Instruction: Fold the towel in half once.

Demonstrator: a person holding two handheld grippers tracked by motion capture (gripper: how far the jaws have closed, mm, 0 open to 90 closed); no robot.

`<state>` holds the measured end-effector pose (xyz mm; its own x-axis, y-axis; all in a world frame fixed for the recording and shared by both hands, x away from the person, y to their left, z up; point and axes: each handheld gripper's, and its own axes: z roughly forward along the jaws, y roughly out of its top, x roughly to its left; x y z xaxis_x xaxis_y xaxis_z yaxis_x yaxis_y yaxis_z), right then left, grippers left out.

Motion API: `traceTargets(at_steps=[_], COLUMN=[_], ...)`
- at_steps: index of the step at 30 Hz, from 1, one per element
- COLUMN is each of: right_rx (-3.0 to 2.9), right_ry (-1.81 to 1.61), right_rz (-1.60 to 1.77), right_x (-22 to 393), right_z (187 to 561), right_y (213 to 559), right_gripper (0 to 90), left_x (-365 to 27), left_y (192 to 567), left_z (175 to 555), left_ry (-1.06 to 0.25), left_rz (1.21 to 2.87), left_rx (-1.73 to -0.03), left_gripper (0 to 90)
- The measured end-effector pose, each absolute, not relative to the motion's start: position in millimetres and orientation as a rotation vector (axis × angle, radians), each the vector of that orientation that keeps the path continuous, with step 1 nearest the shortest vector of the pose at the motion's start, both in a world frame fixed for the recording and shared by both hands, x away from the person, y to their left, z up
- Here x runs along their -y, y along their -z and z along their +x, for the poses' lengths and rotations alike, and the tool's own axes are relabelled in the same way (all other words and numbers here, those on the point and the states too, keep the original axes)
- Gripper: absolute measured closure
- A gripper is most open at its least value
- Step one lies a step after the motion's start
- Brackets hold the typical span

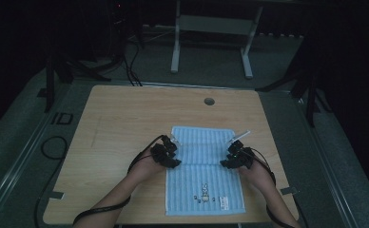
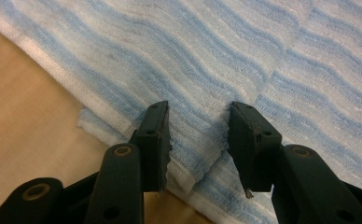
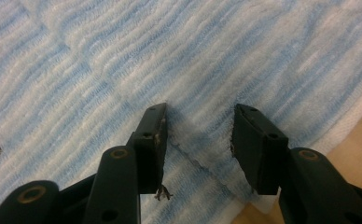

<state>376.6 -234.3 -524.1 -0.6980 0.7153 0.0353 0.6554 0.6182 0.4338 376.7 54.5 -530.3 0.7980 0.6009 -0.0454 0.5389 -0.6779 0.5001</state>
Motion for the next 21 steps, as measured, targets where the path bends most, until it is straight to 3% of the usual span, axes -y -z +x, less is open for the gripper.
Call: traceTargets(at_steps=[9, 21], right_rx=[-2.663, -2.674], right_ry=[-0.645, -0.681], right_rz=[1.186, 1.170], right_x=[229, 227], right_z=[400, 398], right_y=[526, 511], right_gripper=[50.2, 47.8], left_x=[-56, -64], left_y=[531, 516], left_z=[396, 391], left_ry=[-0.181, -0.174], left_rz=[2.466, 2.418], left_rx=[-0.884, -0.911], left_gripper=[58.5, 56.2])
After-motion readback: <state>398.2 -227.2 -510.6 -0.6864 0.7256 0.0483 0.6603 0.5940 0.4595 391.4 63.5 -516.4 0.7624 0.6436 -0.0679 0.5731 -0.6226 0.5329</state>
